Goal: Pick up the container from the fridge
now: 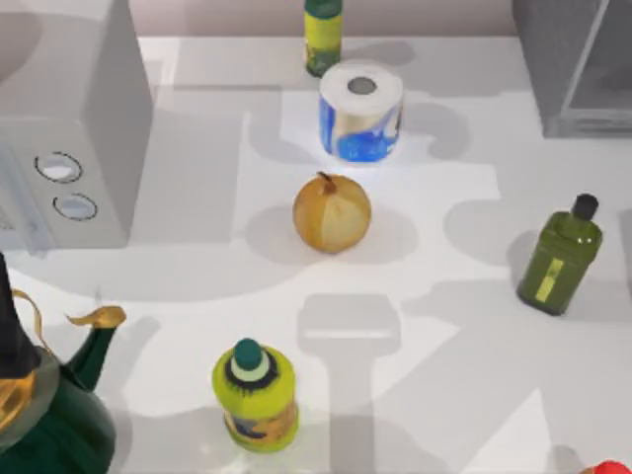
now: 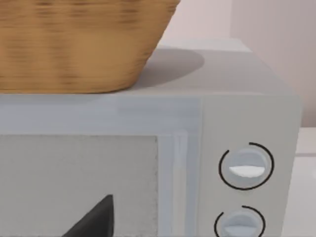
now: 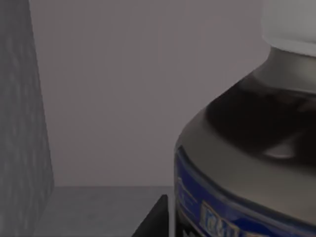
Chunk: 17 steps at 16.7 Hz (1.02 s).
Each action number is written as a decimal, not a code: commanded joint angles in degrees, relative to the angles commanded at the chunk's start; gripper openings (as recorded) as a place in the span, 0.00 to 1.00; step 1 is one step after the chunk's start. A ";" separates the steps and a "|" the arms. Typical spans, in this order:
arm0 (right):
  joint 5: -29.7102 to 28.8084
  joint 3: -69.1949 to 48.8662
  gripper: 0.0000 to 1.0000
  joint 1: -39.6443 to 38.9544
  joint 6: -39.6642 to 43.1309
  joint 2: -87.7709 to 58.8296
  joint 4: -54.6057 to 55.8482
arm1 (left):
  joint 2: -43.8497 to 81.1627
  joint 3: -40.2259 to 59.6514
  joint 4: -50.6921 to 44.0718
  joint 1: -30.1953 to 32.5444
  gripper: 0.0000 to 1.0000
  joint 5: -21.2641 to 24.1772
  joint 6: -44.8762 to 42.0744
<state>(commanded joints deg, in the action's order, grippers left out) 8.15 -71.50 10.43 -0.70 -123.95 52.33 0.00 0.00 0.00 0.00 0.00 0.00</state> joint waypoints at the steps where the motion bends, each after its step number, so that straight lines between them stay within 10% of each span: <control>1: 0.03 -0.42 0.00 -0.01 -0.09 1.09 -1.53 | 0.00 0.00 0.00 0.00 1.00 0.00 0.00; 17: 2.46 21.05 0.00 1.86 -0.44 17.53 2.63 | 0.00 0.00 0.00 0.00 1.00 0.00 0.00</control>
<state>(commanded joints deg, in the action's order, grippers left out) 10.61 -50.46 12.29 -1.14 -106.42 54.96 0.00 0.00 0.00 0.00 0.00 0.00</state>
